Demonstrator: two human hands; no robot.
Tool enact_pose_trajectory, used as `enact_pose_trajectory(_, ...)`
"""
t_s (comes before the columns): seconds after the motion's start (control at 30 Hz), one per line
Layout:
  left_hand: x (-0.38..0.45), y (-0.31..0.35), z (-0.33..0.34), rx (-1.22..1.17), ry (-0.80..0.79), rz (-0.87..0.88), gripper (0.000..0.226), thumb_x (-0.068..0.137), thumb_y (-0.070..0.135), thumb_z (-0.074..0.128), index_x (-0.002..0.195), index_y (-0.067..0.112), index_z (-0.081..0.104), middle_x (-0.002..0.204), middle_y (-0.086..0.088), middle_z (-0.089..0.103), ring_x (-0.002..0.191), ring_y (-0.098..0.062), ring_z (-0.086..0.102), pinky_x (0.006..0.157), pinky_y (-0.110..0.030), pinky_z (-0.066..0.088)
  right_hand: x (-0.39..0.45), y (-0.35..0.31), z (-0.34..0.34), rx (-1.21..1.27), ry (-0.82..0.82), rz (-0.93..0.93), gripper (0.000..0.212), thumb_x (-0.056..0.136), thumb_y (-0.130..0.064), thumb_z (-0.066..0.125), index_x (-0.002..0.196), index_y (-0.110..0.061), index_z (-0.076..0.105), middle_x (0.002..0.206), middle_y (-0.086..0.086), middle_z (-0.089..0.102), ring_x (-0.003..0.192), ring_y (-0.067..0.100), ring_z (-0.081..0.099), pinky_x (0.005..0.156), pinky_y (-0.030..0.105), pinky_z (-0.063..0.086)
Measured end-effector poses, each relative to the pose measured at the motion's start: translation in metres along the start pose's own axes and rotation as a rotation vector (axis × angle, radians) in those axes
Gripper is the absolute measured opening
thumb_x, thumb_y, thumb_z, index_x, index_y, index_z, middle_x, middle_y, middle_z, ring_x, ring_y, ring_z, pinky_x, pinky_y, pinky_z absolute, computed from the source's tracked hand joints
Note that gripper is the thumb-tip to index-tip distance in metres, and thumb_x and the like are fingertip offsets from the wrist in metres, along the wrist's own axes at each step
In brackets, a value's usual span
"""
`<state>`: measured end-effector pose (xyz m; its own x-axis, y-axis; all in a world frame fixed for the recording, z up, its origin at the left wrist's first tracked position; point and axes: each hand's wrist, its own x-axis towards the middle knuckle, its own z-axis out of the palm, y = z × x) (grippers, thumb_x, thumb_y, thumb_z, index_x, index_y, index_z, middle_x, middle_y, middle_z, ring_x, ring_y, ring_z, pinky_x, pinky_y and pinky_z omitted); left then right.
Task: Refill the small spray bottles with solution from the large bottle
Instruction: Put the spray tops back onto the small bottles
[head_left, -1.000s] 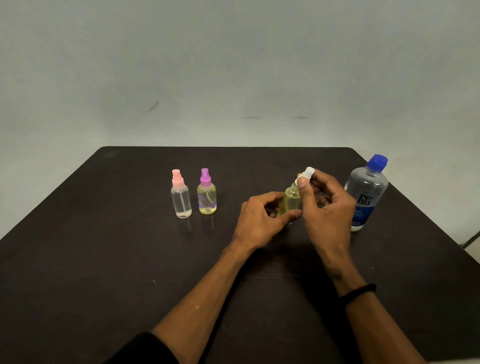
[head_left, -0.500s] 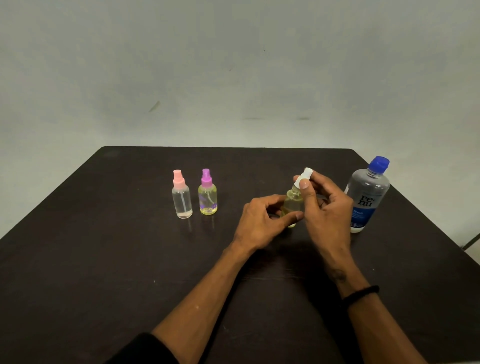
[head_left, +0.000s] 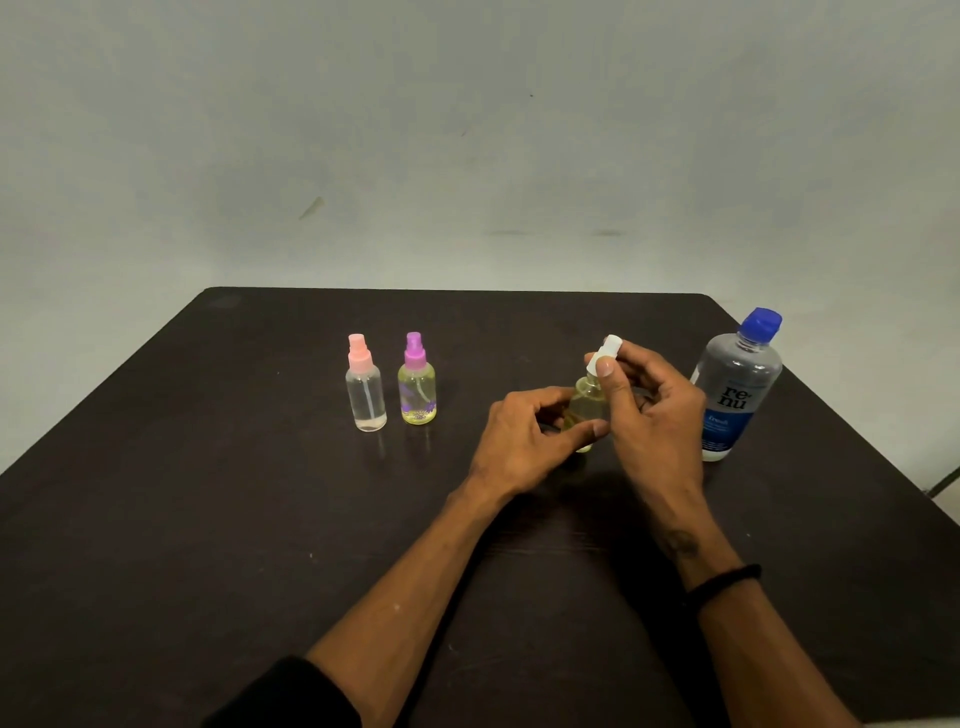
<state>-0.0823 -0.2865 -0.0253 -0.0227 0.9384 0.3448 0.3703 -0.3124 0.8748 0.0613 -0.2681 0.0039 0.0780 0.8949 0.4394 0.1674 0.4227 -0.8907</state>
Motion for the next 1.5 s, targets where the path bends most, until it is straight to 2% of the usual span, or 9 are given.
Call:
enact_pose_trajectory(0.33,0.001,-0.002,-0.001,0.027,0.011,-0.006,0.043,0.087,0.039,0.081,0.126,0.023,0.073,0.103,0.007,0.078,0.094,-0.007,0.074,0.087,-0.034,0.061,0.0,0.002,0.0,-0.027,-0.008,-0.009,0.039,0.098,-0.028,0.071,0.135,-0.017,0.068,0.121,-0.003,0.073,0.108,0.006,0.071,0.082,0.016,0.06)
enact_pose_trajectory(0.57,0.0,0.0,-0.001,0.066,0.019,0.026,0.045,0.087,0.039,0.081,0.126,0.02,0.072,0.109,0.006,0.078,0.096,-0.003,0.072,0.084,-0.017,0.058,0.0,0.004,0.001,-0.029,0.071,0.017,0.041,0.088,-0.032,0.084,0.124,-0.016,0.074,0.108,-0.001,0.076,0.1,0.011,0.074,0.082,0.024,0.063)
enact_pose_trajectory(0.87,-0.003,0.002,0.001,0.115,0.053,0.074,0.044,0.085,0.034,0.084,0.124,0.018,0.073,0.104,0.005,0.078,0.091,-0.005,0.072,0.082,-0.018,0.058,-0.002,0.002,0.003,0.016,0.097,0.042,0.034,0.083,-0.03,0.089,0.109,-0.017,0.072,0.098,0.001,0.073,0.083,0.012,0.069,0.06,0.012,0.055)
enact_pose_trajectory(1.0,-0.002,0.002,0.0,0.119,-0.004,0.051,0.044,0.087,0.036,0.081,0.127,0.019,0.071,0.101,0.017,0.072,0.086,0.01,0.067,0.079,-0.007,0.053,-0.002,0.0,0.005,0.071,0.075,0.066,0.034,0.082,-0.028,0.089,0.108,-0.013,0.072,0.096,-0.001,0.071,0.078,0.001,0.068,0.055,0.013,0.054)
enact_pose_trajectory(1.1,-0.001,0.003,0.0,0.128,-0.027,0.057,0.046,0.089,0.038,0.08,0.13,0.02,0.069,0.107,0.014,0.073,0.089,0.008,0.066,0.08,-0.006,0.052,-0.002,0.002,0.005,0.116,0.091,0.102,0.036,0.079,-0.029,0.091,0.107,-0.015,0.072,0.1,-0.004,0.074,0.086,-0.003,0.071,0.062,0.014,0.056)
enact_pose_trajectory(1.2,-0.001,0.001,0.001,0.132,-0.04,0.06,0.047,0.089,0.04,0.079,0.131,0.022,0.069,0.111,0.01,0.076,0.096,0.0,0.07,0.084,-0.013,0.056,-0.002,0.004,0.005,0.19,0.092,0.136,0.037,0.076,-0.026,0.094,0.104,-0.017,0.07,0.101,0.0,0.079,0.096,0.008,0.076,0.074,0.022,0.061)
enact_pose_trajectory(1.3,0.001,-0.002,0.001,0.109,-0.046,0.036,0.042,0.09,0.044,0.076,0.126,0.022,0.07,0.106,0.01,0.076,0.096,-0.002,0.071,0.085,-0.019,0.058,-0.002,0.002,0.004,0.262,0.045,0.168,0.037,0.078,-0.024,0.092,0.107,-0.015,0.071,0.104,0.001,0.081,0.1,0.014,0.077,0.074,0.025,0.062)
enact_pose_trajectory(1.4,0.005,-0.006,0.0,0.036,-0.058,-0.011,0.041,0.091,0.047,0.074,0.124,0.024,0.071,0.104,0.007,0.077,0.097,-0.006,0.073,0.09,-0.035,0.06,0.001,0.002,0.002,0.34,-0.017,0.238,0.042,0.084,-0.033,0.082,0.121,-0.016,0.071,0.112,0.002,0.08,0.108,0.018,0.076,0.09,0.039,0.062)
enact_pose_trajectory(1.5,0.006,-0.009,-0.003,-0.067,-0.14,-0.032,0.041,0.094,0.043,0.072,0.129,0.022,0.07,0.112,0.004,0.077,0.105,-0.012,0.073,0.097,-0.045,0.058,0.006,0.002,-0.002,0.407,-0.073,0.308,0.03,0.103,-0.024,0.062,0.131,-0.018,0.071,0.125,0.001,0.076,0.119,0.018,0.072,0.1,0.038,0.057)
